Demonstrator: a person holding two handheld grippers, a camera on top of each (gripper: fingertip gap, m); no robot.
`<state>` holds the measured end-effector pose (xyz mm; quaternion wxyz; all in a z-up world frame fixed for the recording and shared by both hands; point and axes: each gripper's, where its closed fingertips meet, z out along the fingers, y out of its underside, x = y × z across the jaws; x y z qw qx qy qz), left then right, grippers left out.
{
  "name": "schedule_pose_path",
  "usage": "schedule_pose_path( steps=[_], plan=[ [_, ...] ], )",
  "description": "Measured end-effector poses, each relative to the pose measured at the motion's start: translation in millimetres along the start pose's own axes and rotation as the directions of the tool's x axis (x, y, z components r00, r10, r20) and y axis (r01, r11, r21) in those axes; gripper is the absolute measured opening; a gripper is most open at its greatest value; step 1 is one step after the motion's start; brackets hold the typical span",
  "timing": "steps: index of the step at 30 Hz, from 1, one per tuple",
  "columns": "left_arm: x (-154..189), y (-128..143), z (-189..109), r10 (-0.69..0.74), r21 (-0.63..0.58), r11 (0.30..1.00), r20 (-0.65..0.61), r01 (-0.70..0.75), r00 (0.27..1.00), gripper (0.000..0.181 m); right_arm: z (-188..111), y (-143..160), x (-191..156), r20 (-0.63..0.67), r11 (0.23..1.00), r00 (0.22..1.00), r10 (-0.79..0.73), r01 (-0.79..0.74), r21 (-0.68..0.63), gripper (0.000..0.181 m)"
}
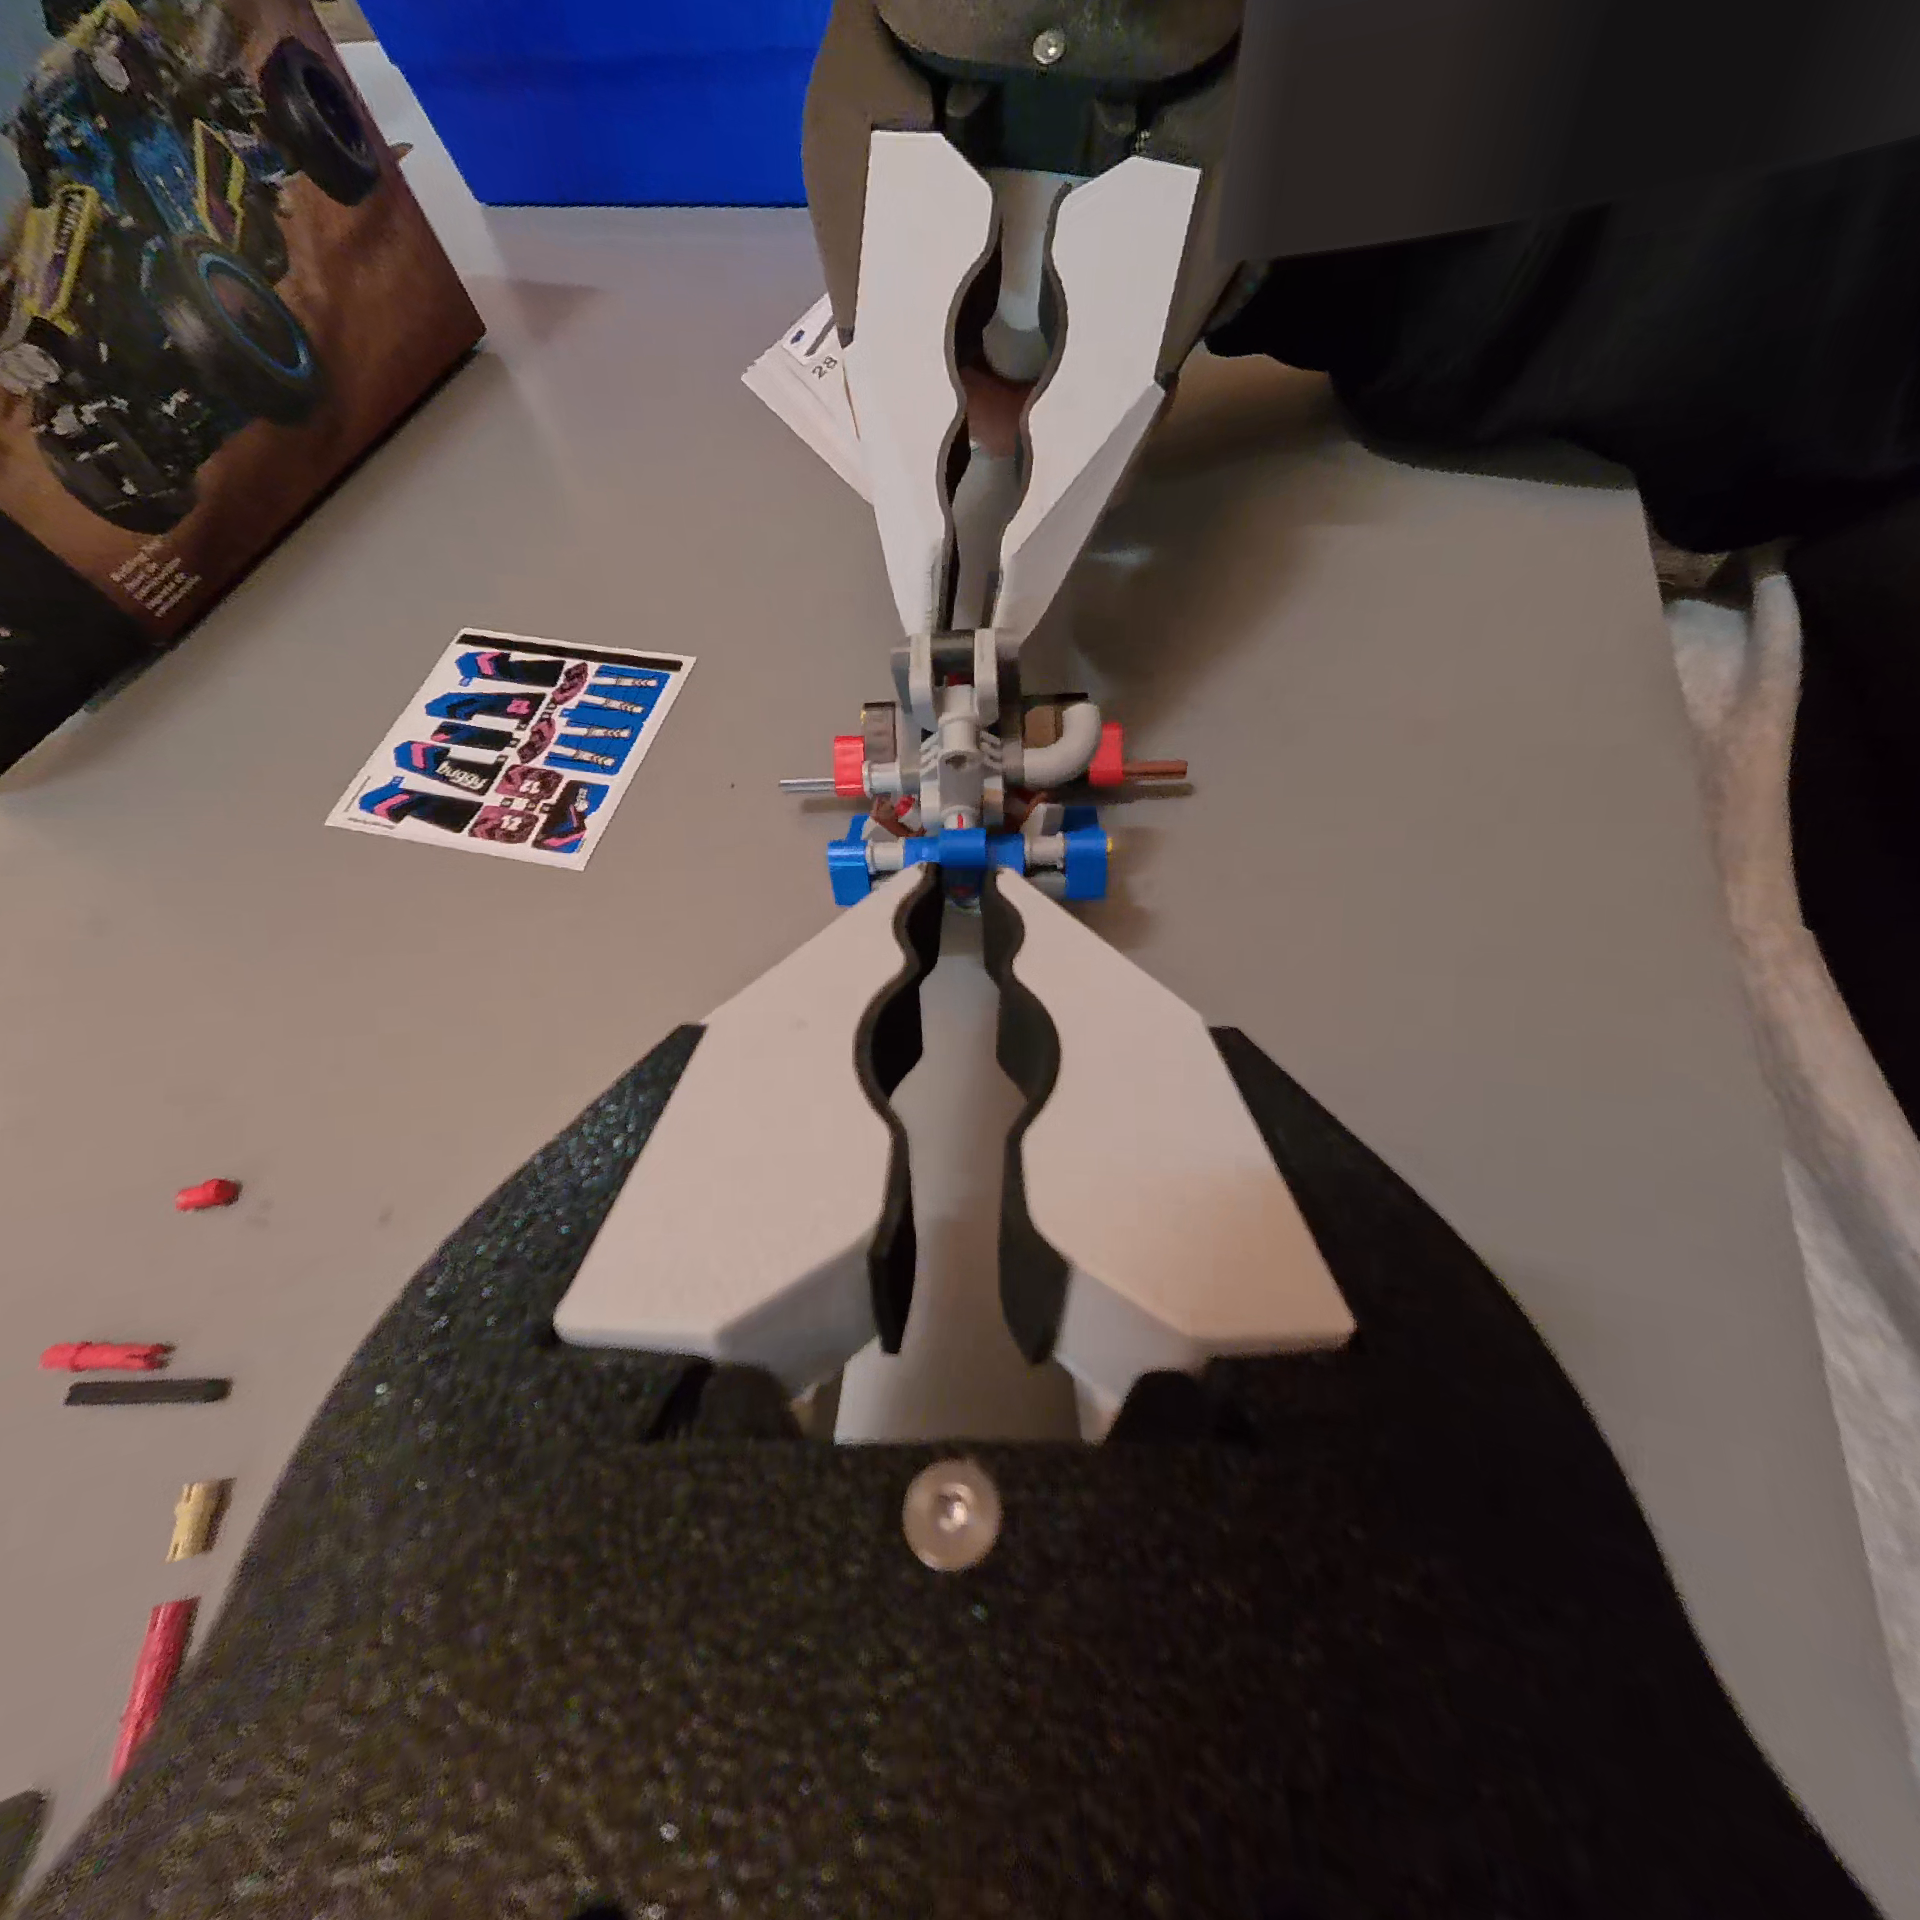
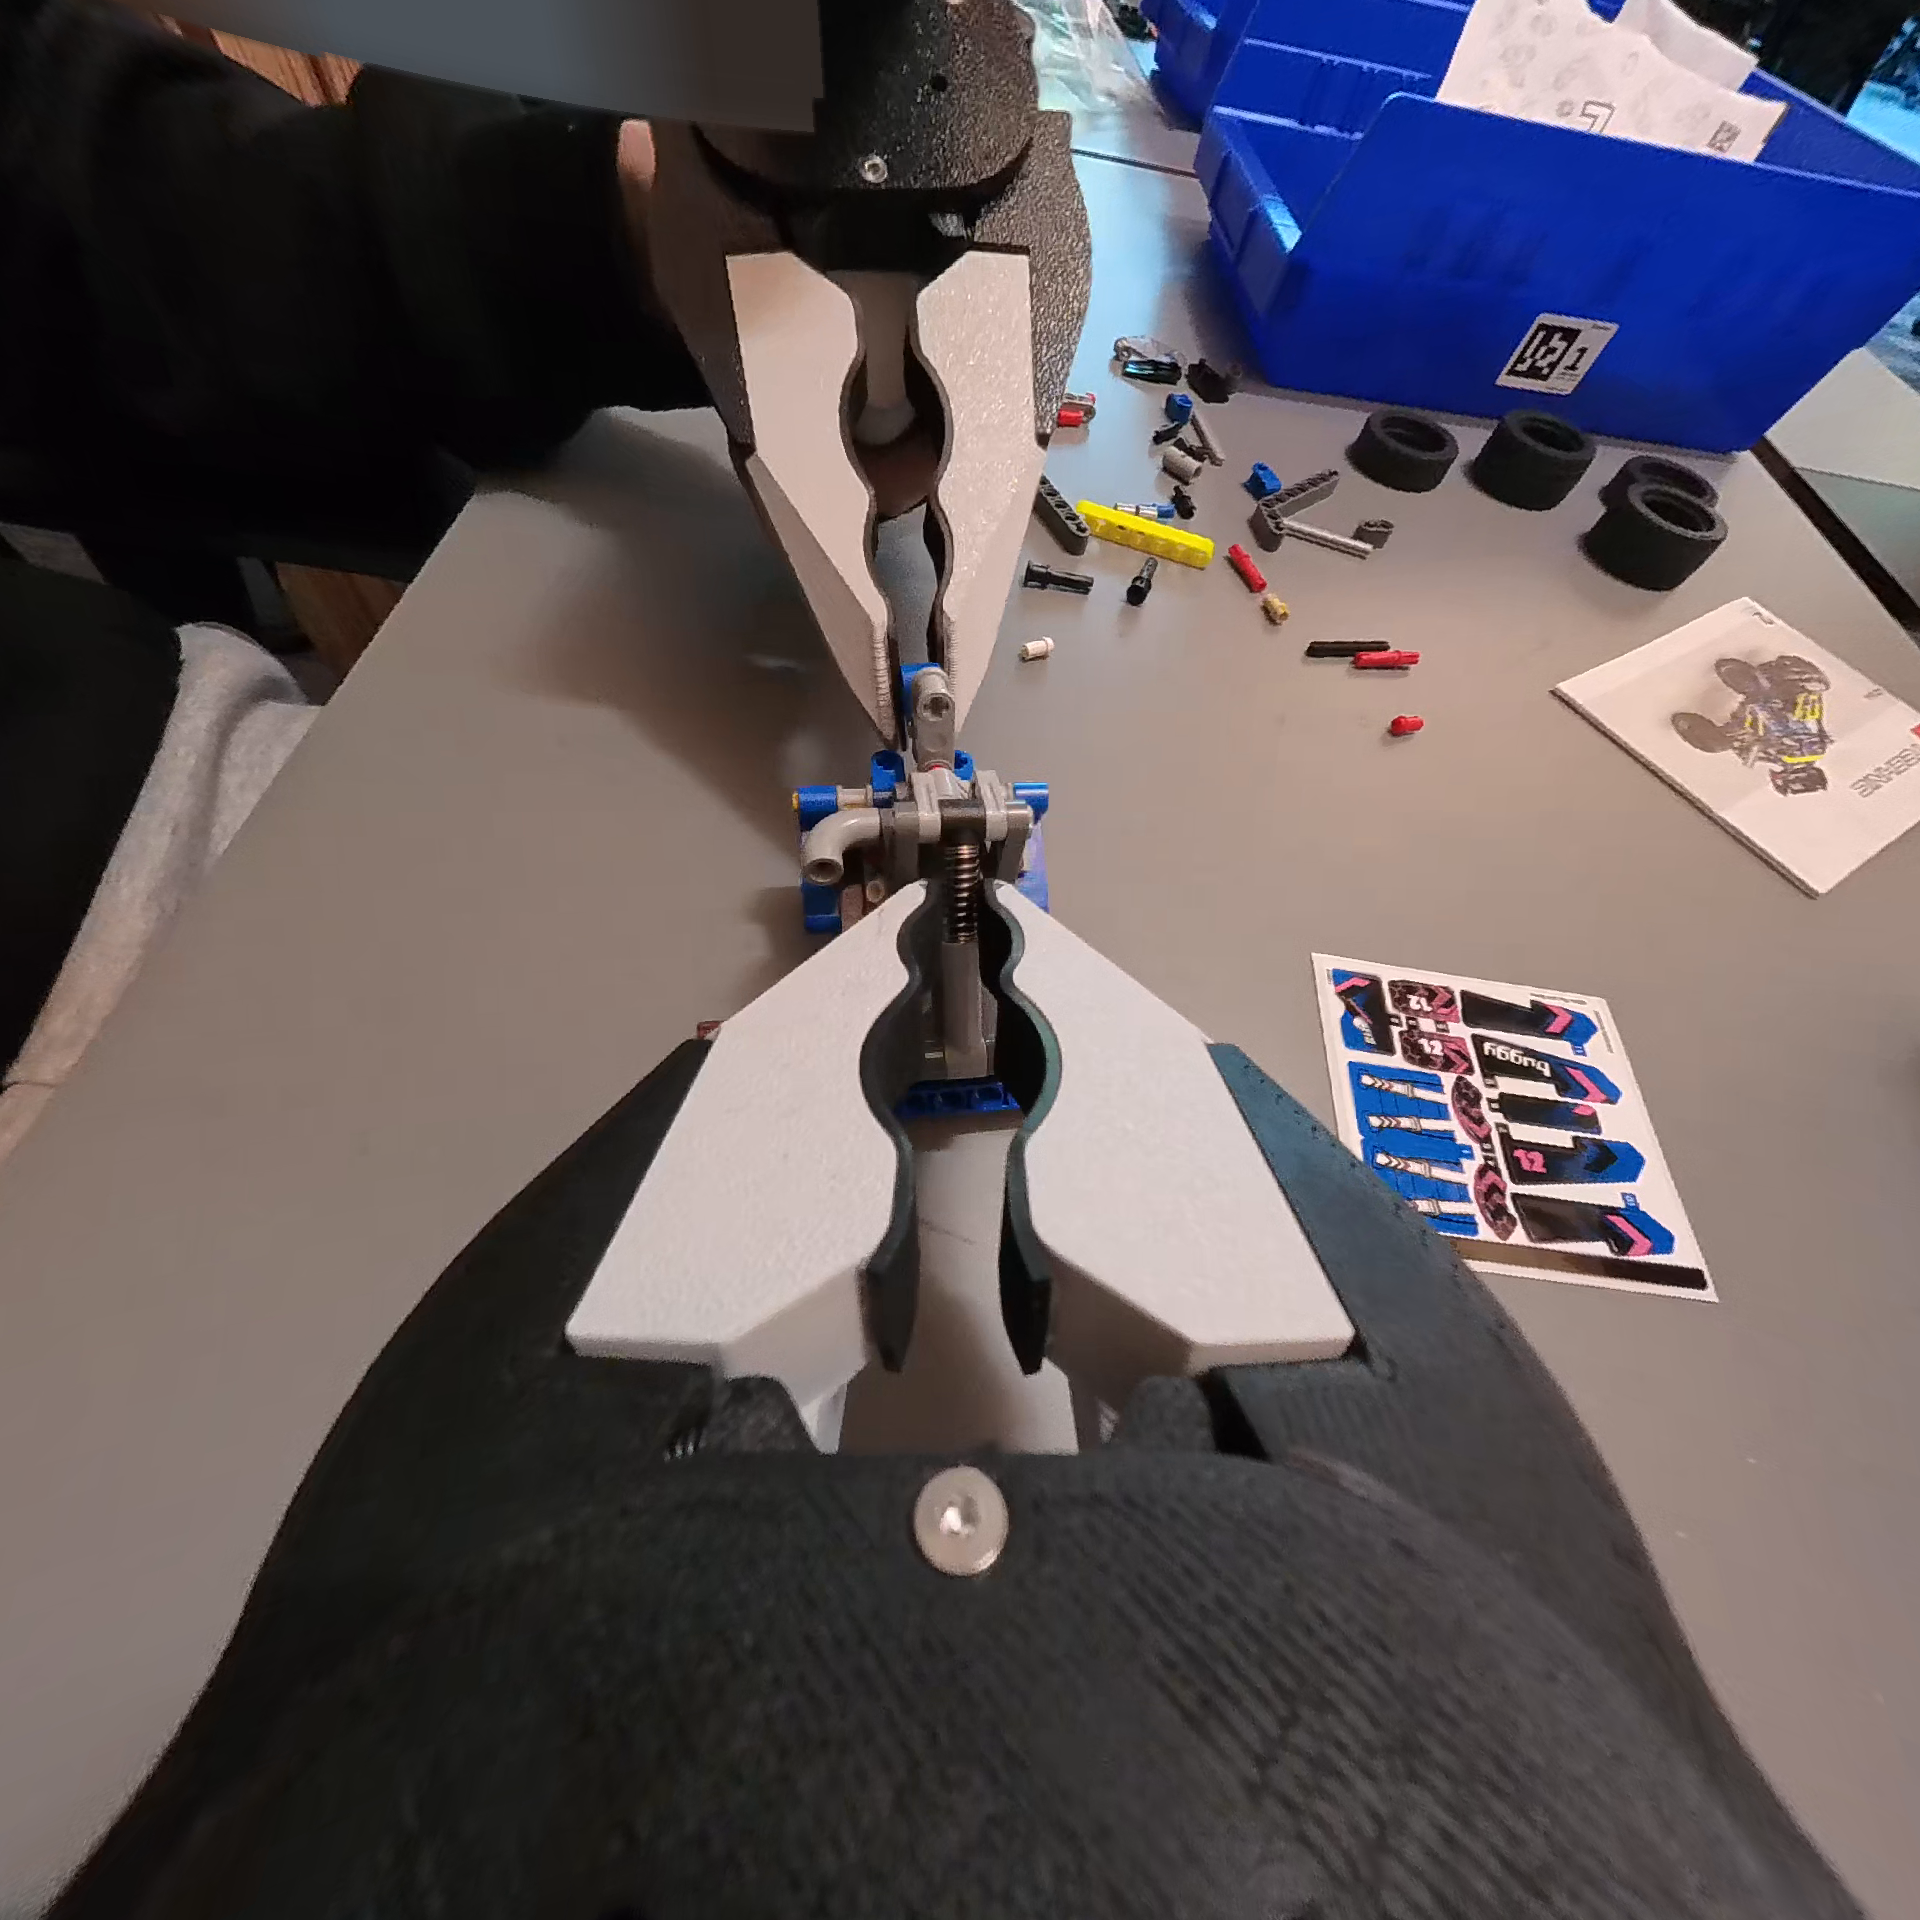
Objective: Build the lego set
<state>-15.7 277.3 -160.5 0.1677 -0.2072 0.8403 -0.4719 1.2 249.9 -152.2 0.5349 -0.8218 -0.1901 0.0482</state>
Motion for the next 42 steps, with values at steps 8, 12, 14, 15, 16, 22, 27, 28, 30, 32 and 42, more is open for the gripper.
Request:
schedule_pose_path(
  steps=[8, 12, 14, 15, 16, 22, 27, 28, 30, 32, 42],
  plan=[
    [2.5, 10.4, 5.8, 0.043, -0.042, 0.998, 0.016, -0.042, 0.999, 0.004, -1.6, -1.5, -1.3, 0.002, 1.000, 1.000, 0.009, -0.009, 0.020, 0.017],
    [3.0, 11.6, 7.4, 0.052, -0.045, 0.998, 0.017, -0.051, 0.998, 0.004, -3.3, -7.1, 3.2, -0.029, 0.999, 1.000, 0.012, -0.010, 0.052, 0.036],
    [3.7, 11.8, 8.0, 0.058, -0.048, 0.997, 0.016, -0.057, 0.998, 0.004, -1.9, -7.6, -1.6, -0.005, 0.999, 1.000, 0.001, -0.001, 0.053, 0.037],
    [3.7, 10.9, 8.0, 0.057, -0.044, 0.997, 0.017, -0.056, 0.998, 0.004, -2.6, -6.7, -5.3, 0.016, 0.999, 1.000, -0.010, 0.009, 0.045, 0.041],
    [3.5, 9.6, 7.9, 0.056, -0.038, 0.998, 0.021, -0.056, 0.998, 0.004, -3.8, -5.7, -7.7, 0.026, 0.999, 1.000, -0.018, 0.017, 0.038, 0.046],
    [4.3, 7.3, 7.3, 0.060, -0.031, 0.998, 0.019, -0.060, 0.998, 0.004, -2.4, -7.7, -16.1, 0.089, 0.998, 0.996, 0.029, -0.034, 0.054, 0.043],
    [4.2, 7.4, 7.1, 0.067, -0.035, 0.997, 0.023, -0.066, 0.998, 0.004, 6.7, 11.6, -15.9, 0.071, 0.997, 0.997, 0.029, -0.025, -0.067, 0.033],
    [4.3, 7.5, 7.1, 0.066, -0.035, 0.997, 0.022, -0.065, 0.998, 0.004, 7.3, 14.5, -16.1, 0.071, 0.996, 0.997, 0.030, -0.024, -0.082, 0.033],
    [4.2, 7.9, 7.1, 0.065, -0.035, 0.997, 0.021, -0.064, 0.998, 0.004, 7.1, 16.8, -16.0, 0.066, 0.995, 0.997, 0.031, -0.025, -0.095, 0.032],
    [4.0, 8.2, 7.1, 0.064, -0.034, 0.997, 0.022, -0.063, 0.998, 0.004, 4.1, 15.2, -15.9, 0.059, 0.996, 0.998, 0.019, -0.014, -0.085, 0.031],
    [4.0, 7.5, 7.9, 0.063, -0.036, 0.997, 0.027, -0.062, 0.998, 0.004, 5.1, 17.4, -14.0, 0.035, 0.991, 0.999, -0.013, 0.018, -0.130, 0.009]
  ],
)
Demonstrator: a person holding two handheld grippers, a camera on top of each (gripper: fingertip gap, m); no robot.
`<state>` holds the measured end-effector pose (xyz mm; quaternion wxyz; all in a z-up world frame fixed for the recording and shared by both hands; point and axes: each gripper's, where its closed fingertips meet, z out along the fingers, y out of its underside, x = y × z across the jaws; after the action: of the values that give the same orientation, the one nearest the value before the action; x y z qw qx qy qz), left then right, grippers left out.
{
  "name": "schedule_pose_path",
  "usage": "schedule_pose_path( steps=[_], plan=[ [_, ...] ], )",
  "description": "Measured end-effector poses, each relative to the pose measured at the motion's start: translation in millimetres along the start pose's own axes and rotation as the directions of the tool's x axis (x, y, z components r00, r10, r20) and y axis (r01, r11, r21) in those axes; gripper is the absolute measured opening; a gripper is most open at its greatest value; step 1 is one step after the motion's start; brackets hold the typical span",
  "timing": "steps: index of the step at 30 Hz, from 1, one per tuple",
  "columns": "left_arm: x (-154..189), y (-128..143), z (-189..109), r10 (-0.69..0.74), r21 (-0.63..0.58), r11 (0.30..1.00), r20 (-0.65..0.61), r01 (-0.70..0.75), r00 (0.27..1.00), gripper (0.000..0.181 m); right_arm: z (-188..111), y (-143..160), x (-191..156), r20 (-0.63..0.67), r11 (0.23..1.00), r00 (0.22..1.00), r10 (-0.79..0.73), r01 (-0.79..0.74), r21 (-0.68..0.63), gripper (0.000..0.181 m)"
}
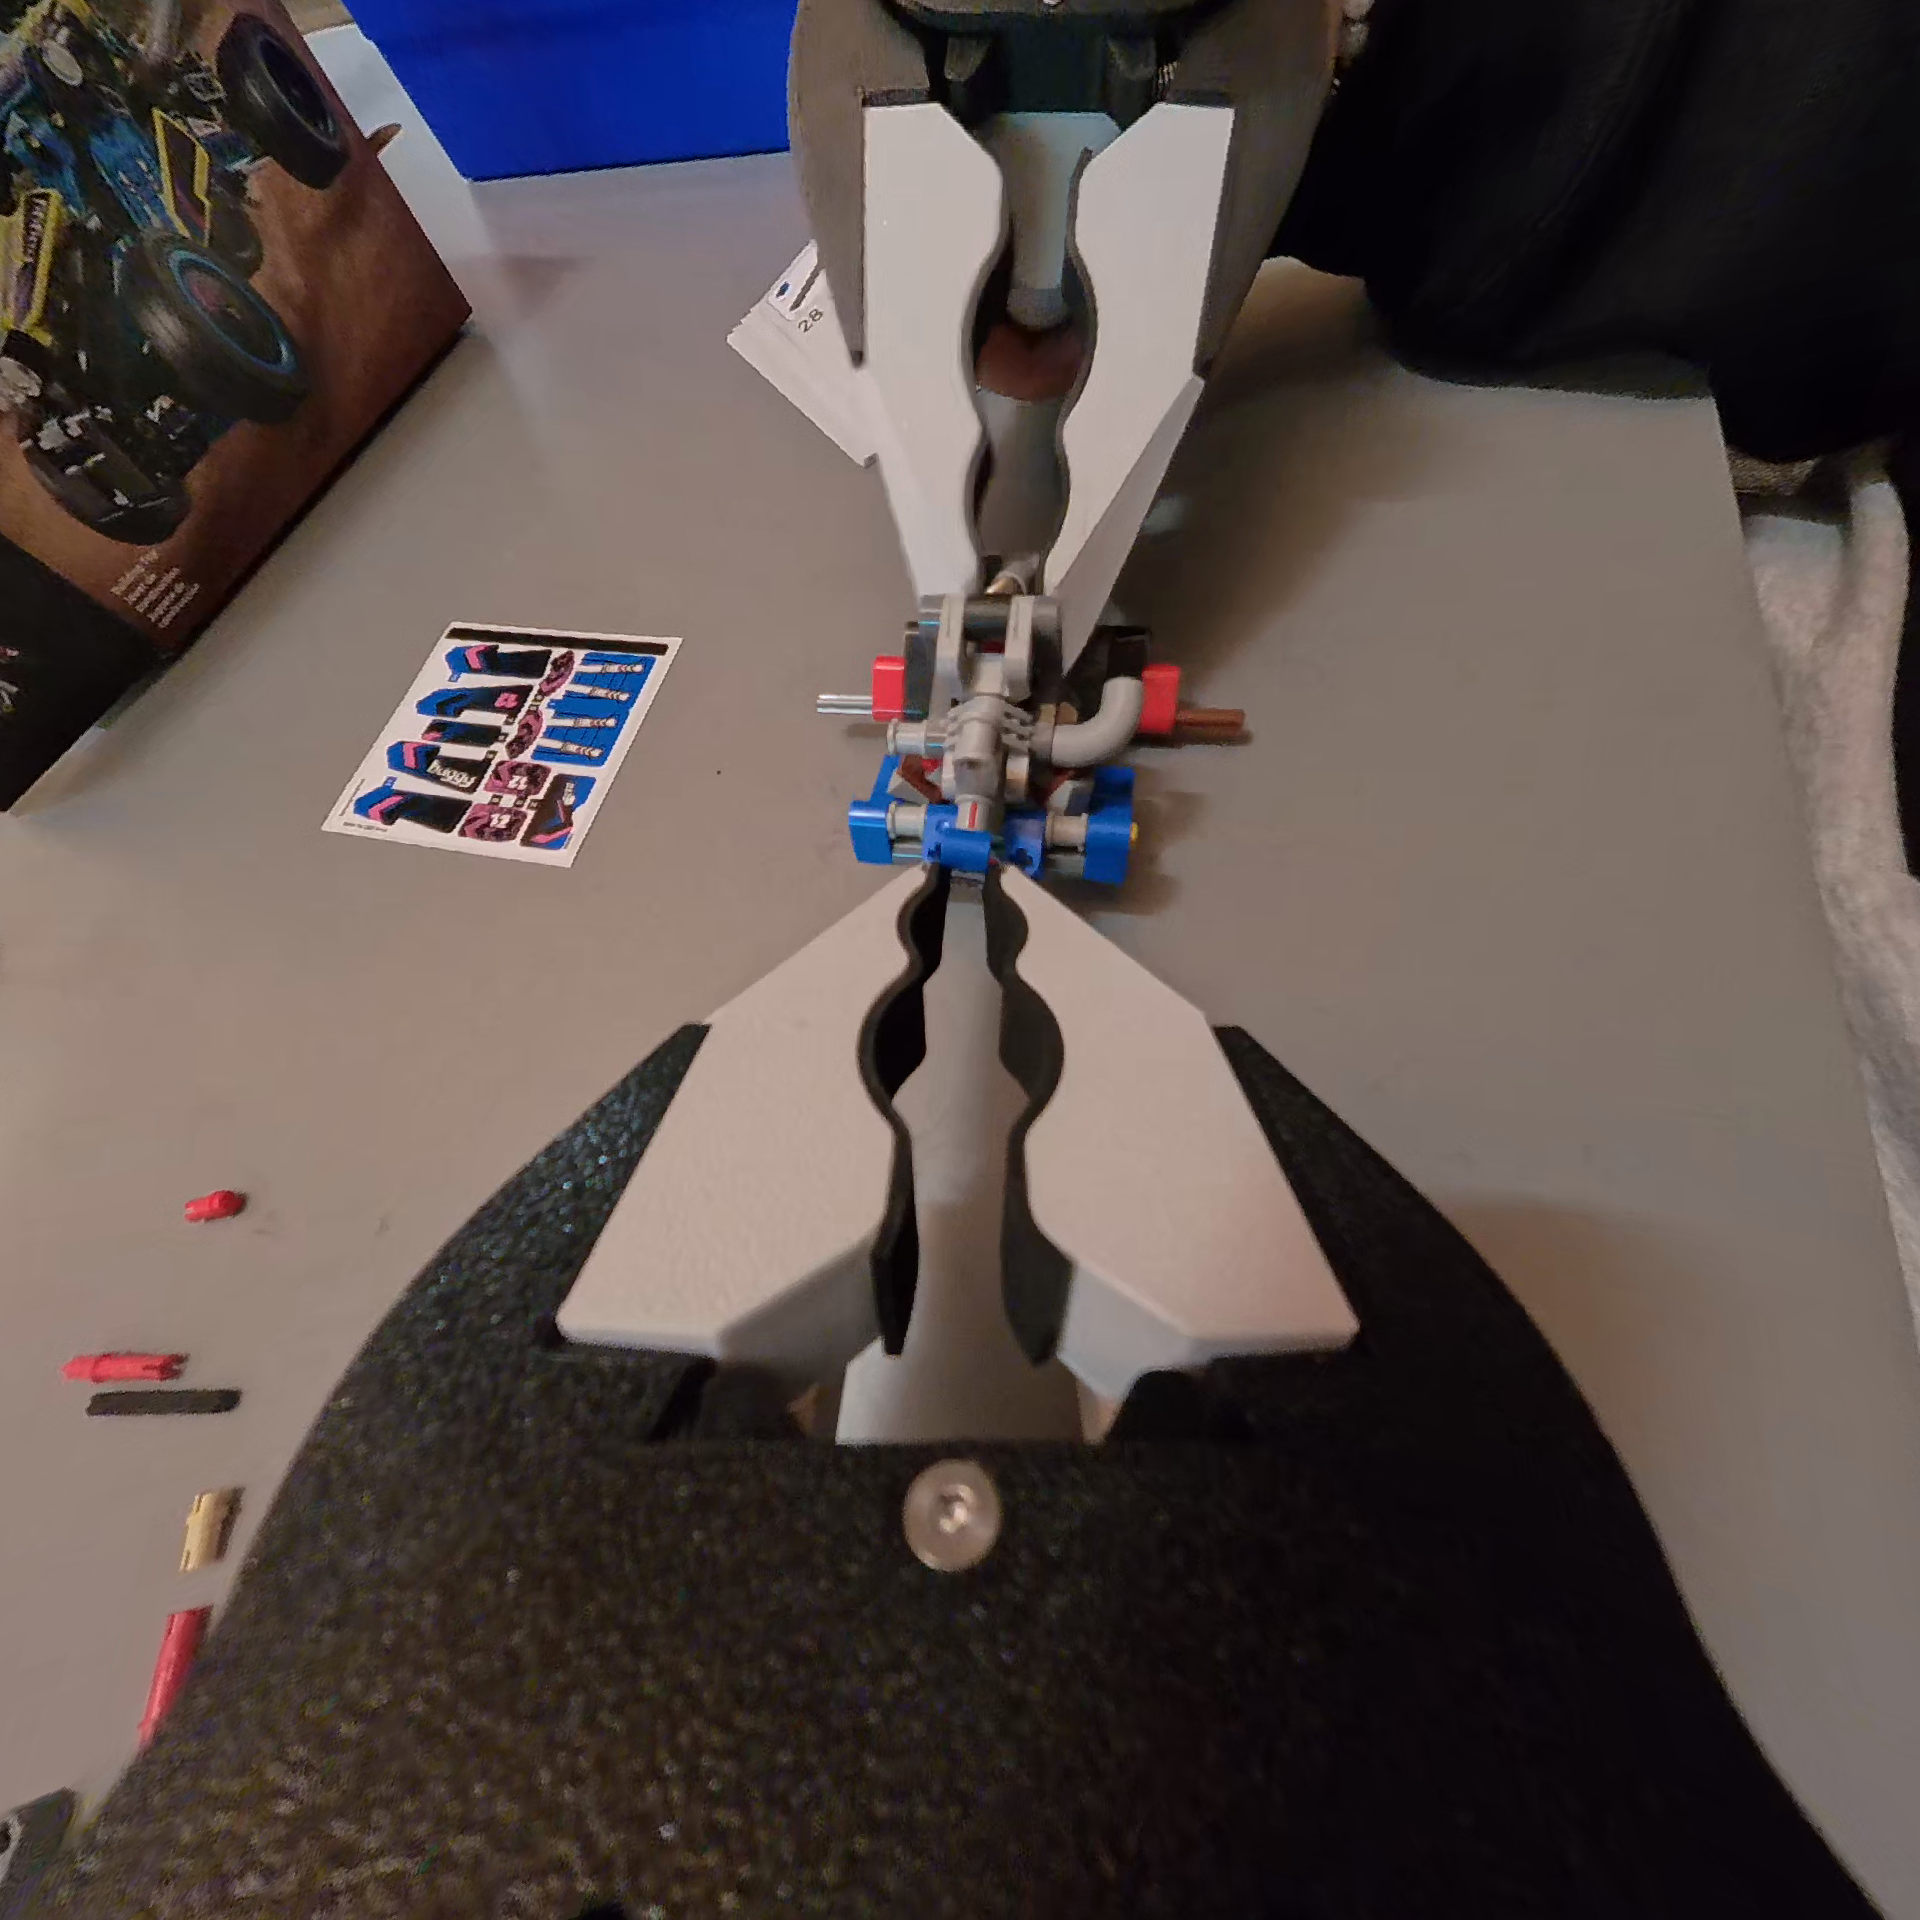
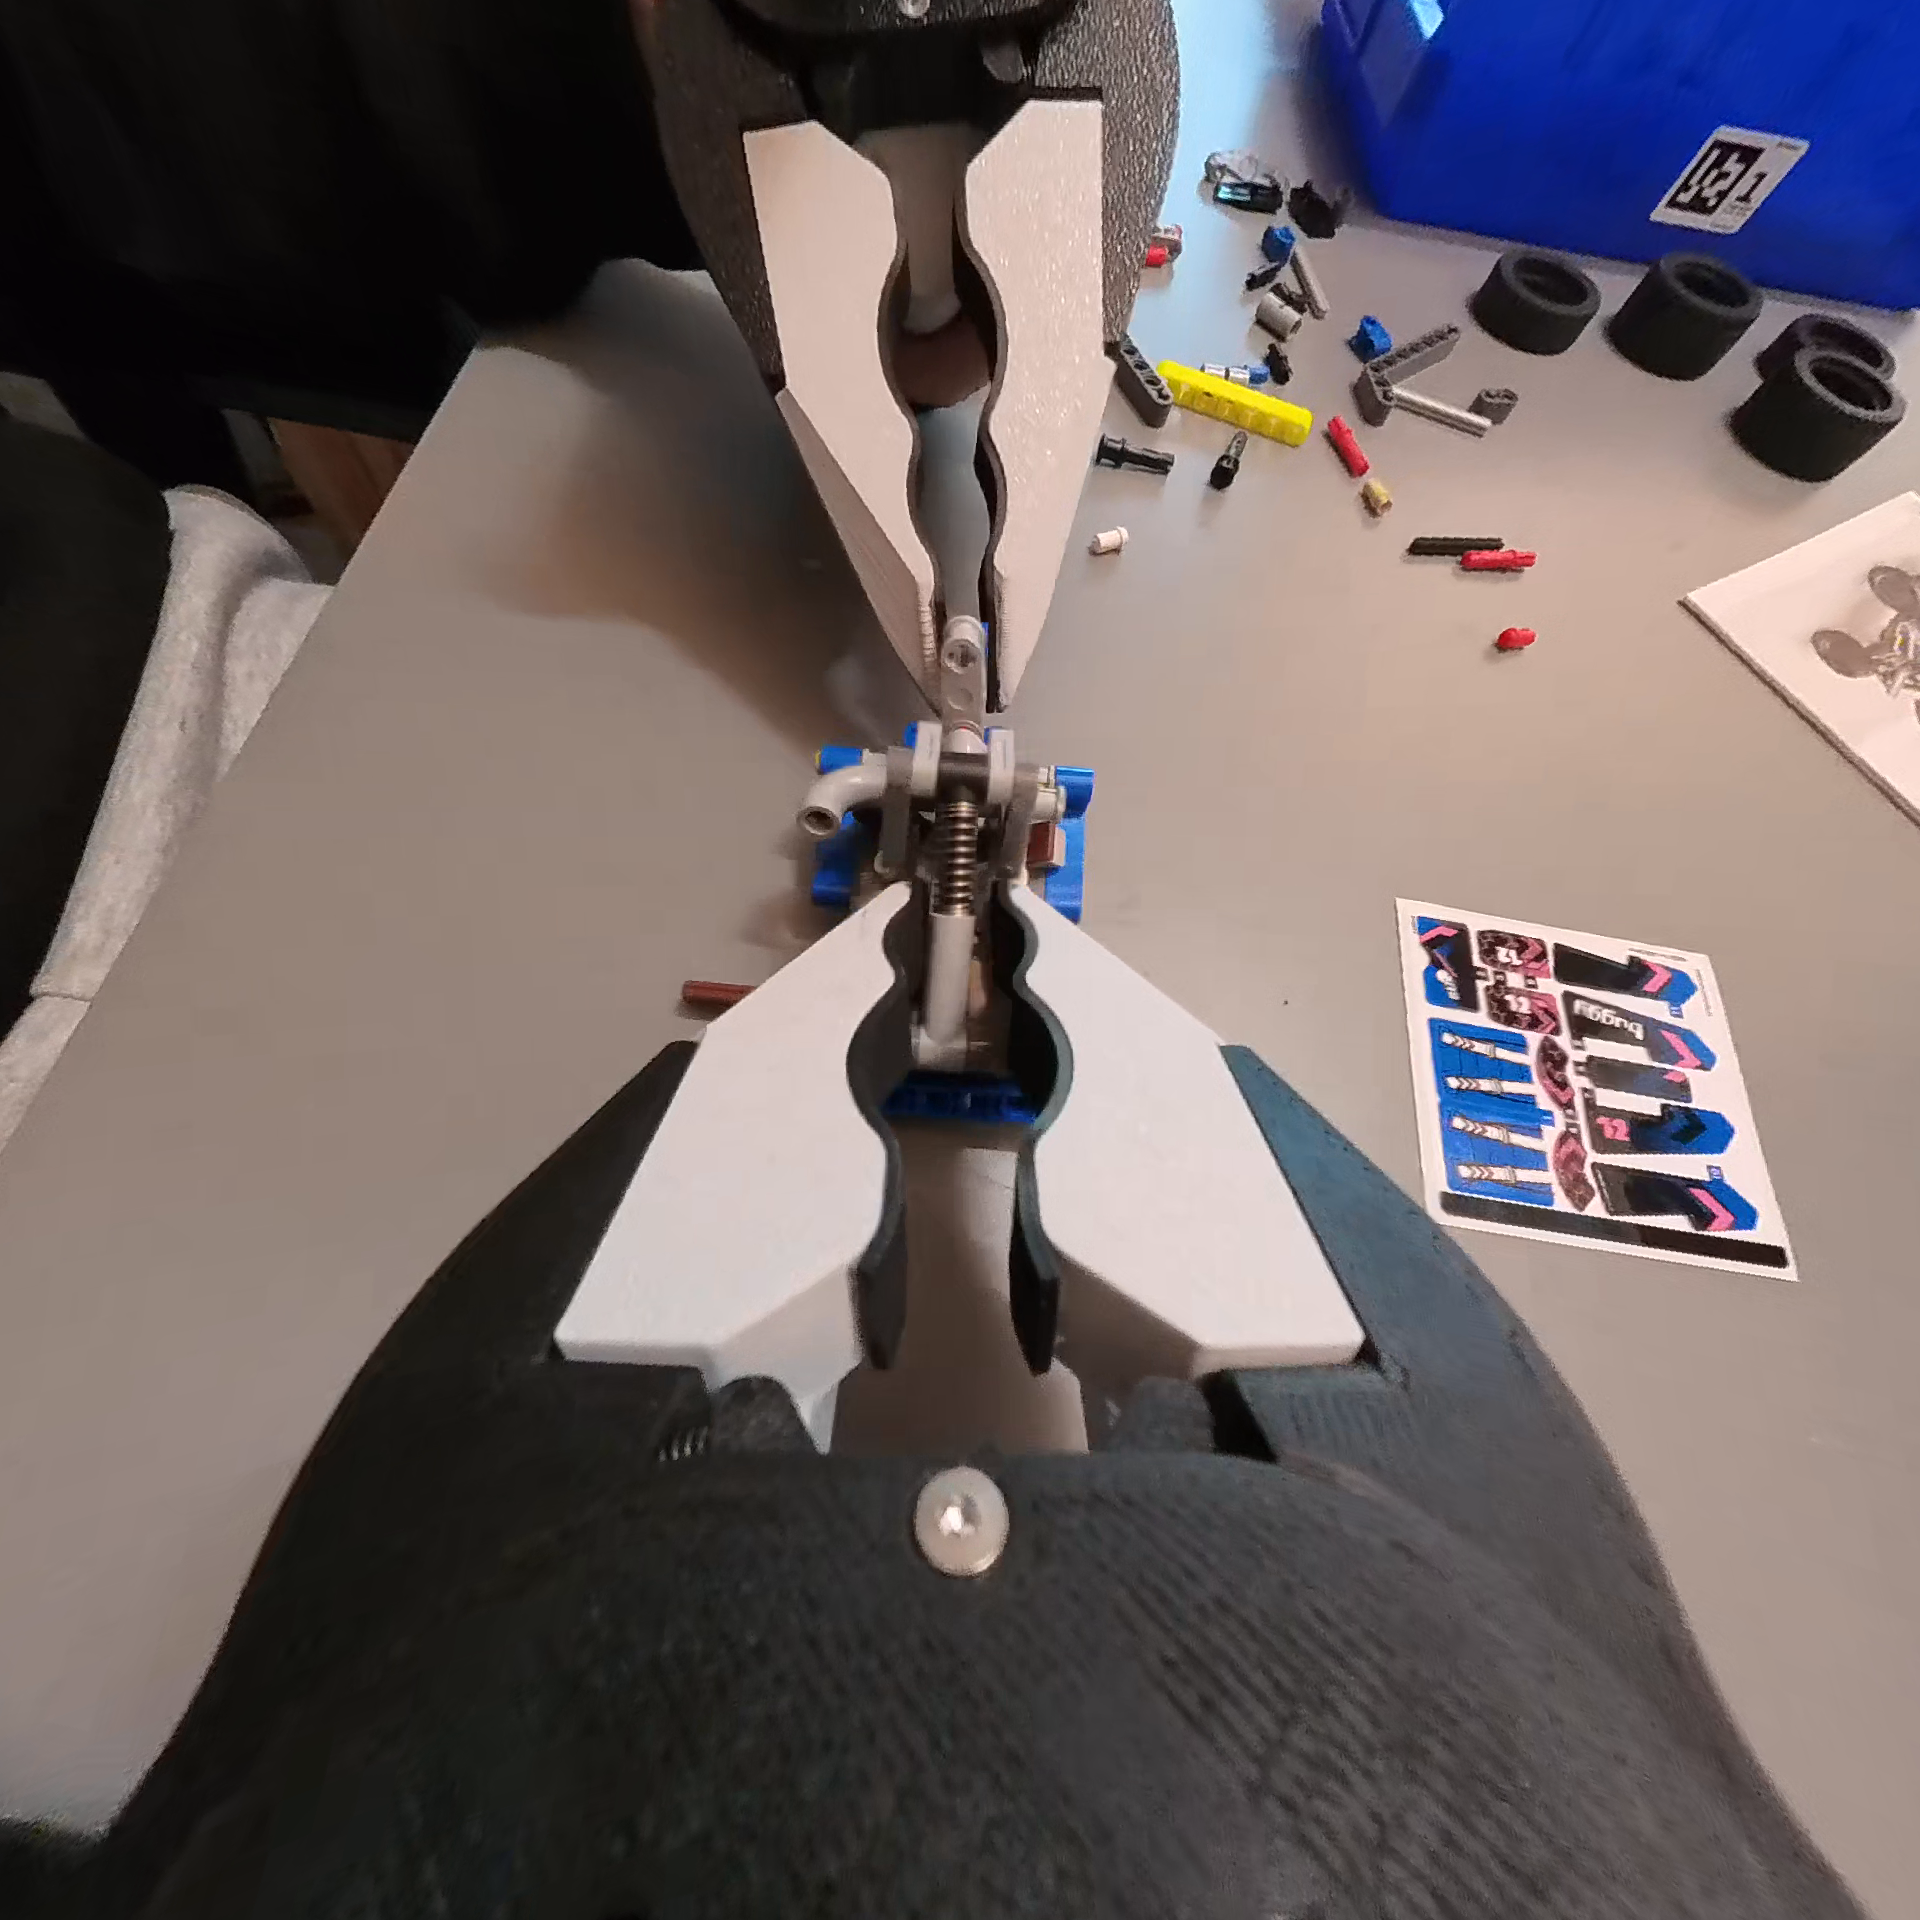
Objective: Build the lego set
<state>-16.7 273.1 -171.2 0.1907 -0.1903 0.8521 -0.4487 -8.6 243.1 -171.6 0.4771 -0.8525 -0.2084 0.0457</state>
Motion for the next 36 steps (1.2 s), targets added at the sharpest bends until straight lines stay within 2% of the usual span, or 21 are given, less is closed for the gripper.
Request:
schedule_pose_path(
  steps=[27, 36],
  plan=[
    [-1.7, -0.9, 2.4, -0.106, 0.012, 0.994, -0.031, 0.106, 0.994, 0.004, 3.5, 0.8, 4.0, 0.013, 0.999, 0.999, 0.039, -0.039, 0.027, 0.006],
    [0.0, -2.9, 2.0, -0.026, 0.030, 0.999, -0.009, 0.026, 1.000, 0.007, 3.4, 0.5, 3.1, 0.011, 0.999, 1.000, 0.022, -0.023, 0.031, 0.006]
  ],
)
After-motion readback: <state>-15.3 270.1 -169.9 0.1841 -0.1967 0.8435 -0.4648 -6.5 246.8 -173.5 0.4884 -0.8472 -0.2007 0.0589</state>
